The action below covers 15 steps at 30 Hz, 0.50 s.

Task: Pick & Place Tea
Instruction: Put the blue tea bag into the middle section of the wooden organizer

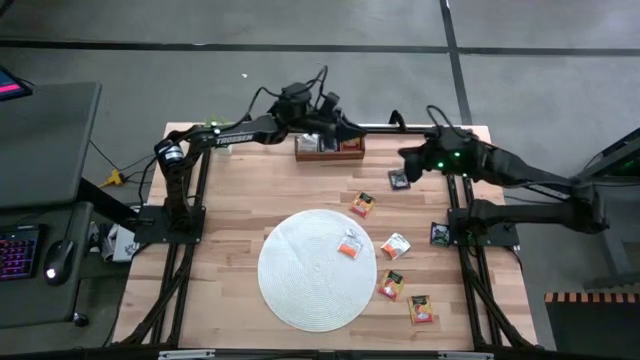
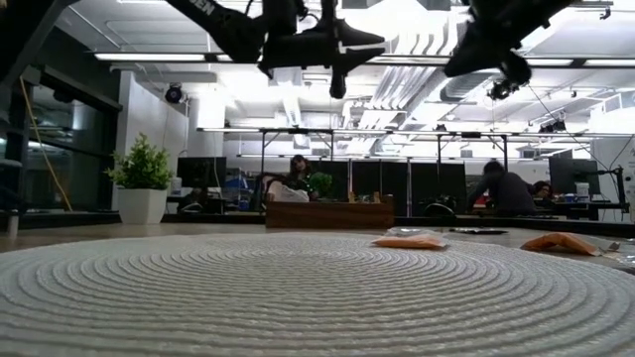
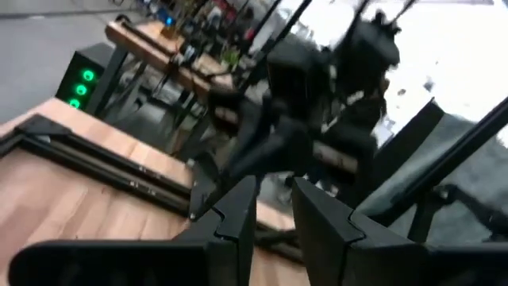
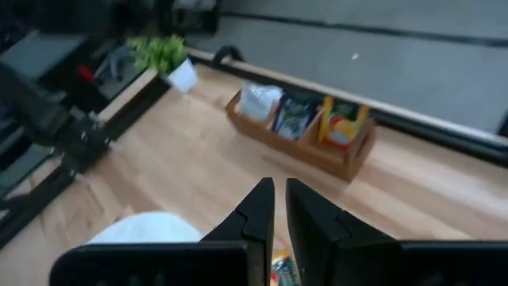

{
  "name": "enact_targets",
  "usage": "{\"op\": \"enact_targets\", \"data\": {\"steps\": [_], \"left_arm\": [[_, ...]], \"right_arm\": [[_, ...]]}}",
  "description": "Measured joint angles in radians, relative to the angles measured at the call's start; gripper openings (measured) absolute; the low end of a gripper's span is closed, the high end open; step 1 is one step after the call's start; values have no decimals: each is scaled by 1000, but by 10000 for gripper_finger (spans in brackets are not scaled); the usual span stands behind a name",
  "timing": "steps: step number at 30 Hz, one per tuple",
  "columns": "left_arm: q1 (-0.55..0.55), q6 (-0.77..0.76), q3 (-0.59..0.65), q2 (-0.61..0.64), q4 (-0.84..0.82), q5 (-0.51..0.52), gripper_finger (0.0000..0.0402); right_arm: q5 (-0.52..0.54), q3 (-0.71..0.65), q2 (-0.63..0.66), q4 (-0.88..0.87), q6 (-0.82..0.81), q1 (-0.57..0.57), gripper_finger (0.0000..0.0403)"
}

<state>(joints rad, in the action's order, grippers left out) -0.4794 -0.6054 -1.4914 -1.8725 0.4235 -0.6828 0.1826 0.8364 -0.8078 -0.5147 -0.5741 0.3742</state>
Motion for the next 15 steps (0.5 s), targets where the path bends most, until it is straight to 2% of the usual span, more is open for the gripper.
{"op": "enact_targets", "data": {"steps": [5,10,15], "left_arm": [[40,122,-39,0,-148,2,83],[63,222,-55,0,-256,0,83],[60,239,-56,0,-253,-106,83]], "right_arm": [[77,0,46,-137,-68,21,32],[72,0,15,-270,-177,54,32],[66,0,-68,-372,-232,104,34]]}}
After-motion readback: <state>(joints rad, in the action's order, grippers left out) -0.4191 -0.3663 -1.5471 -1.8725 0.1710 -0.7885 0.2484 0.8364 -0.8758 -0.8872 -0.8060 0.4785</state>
